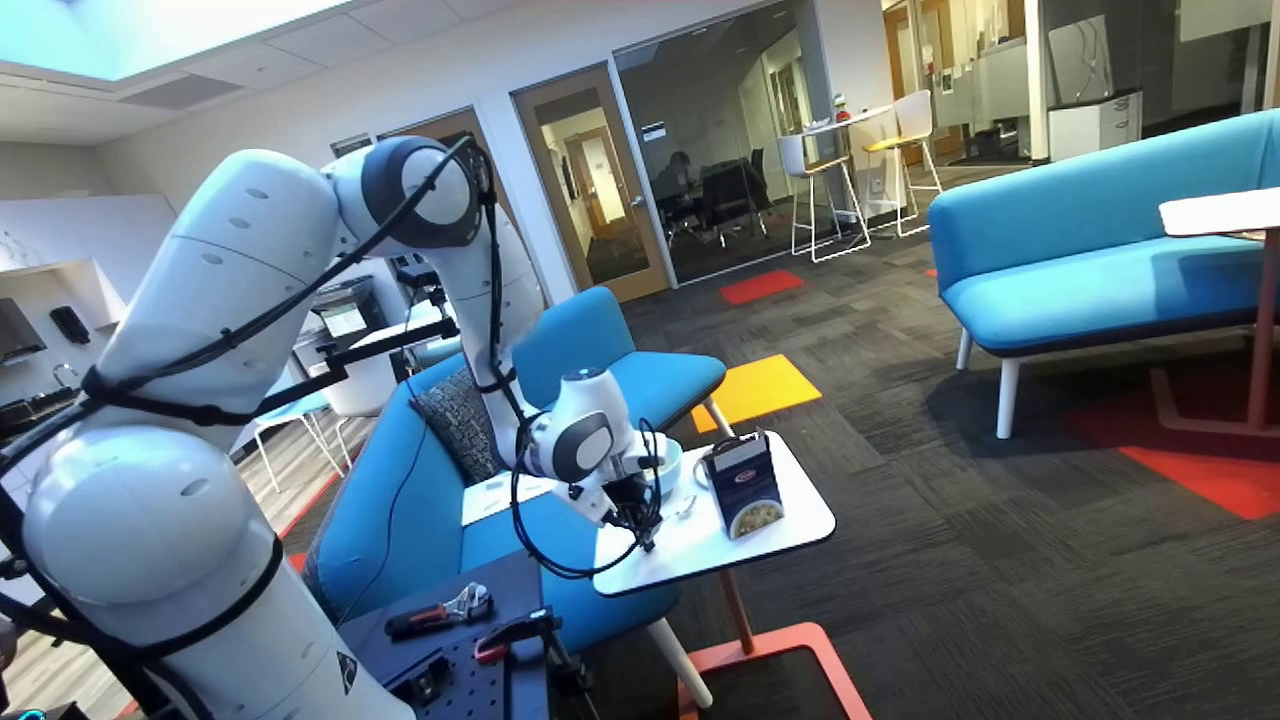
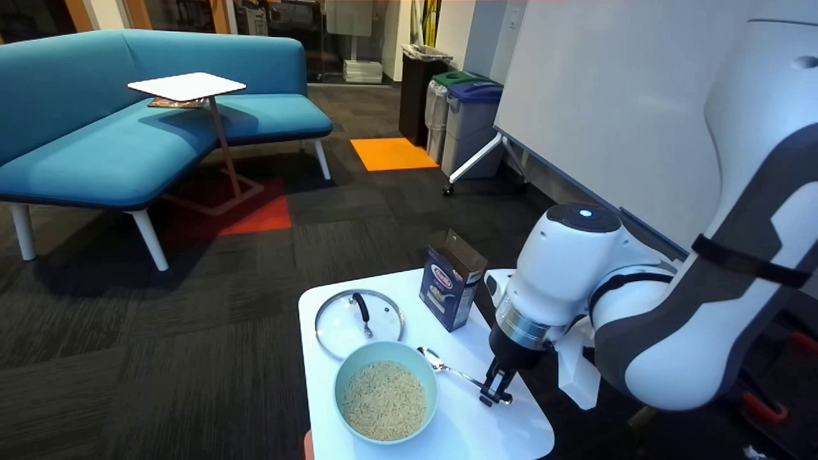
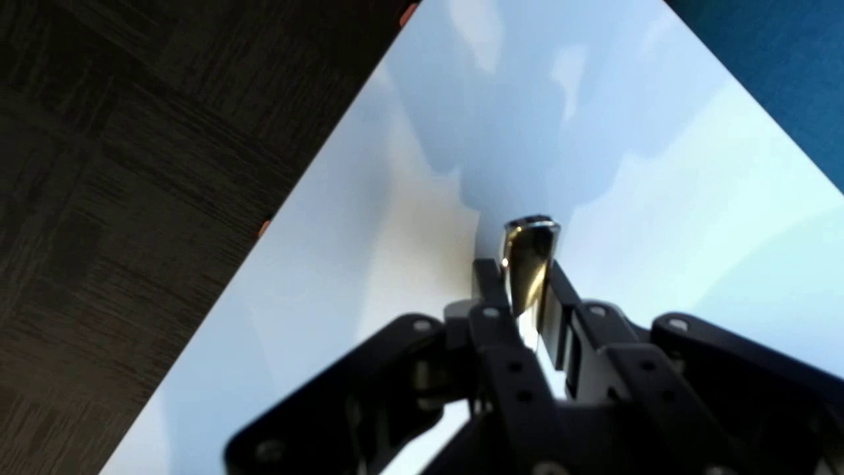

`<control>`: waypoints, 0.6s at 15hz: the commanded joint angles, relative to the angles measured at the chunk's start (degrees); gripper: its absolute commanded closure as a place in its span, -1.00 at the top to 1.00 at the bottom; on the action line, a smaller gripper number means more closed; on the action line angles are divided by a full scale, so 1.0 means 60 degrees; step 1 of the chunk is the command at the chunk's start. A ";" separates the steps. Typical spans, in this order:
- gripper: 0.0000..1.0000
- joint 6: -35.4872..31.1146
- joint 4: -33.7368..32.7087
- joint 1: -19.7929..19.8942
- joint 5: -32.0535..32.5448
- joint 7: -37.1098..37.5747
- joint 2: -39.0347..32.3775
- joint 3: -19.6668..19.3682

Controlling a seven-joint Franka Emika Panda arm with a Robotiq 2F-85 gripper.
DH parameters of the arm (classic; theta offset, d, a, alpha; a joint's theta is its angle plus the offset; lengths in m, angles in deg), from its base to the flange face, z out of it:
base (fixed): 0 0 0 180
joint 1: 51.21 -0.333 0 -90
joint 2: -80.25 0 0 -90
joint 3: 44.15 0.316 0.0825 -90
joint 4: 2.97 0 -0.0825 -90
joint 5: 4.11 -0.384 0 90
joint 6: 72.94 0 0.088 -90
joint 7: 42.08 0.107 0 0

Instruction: Remove the spoon from the bowl

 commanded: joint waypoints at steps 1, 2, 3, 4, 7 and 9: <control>0.00 0.0716 -0.0315 -0.0157 -0.0110 -0.0117 0.0044 -0.0151; 0.13 0.0779 -0.0261 -0.0260 -0.0095 -0.0055 0.0156 -0.0245; 0.29 0.0879 -0.0226 -0.0439 -0.0096 0.0048 0.0238 -0.0421; 0.43 0.0836 0.0025 -0.0731 -0.0088 0.0175 0.0481 -0.0706; 0.90 0.0765 0.0858 -0.1579 -0.0004 0.0296 0.1253 -0.1564; 1.00 0.0752 0.1563 -0.1658 0.0122 -0.0025 0.1990 -0.1684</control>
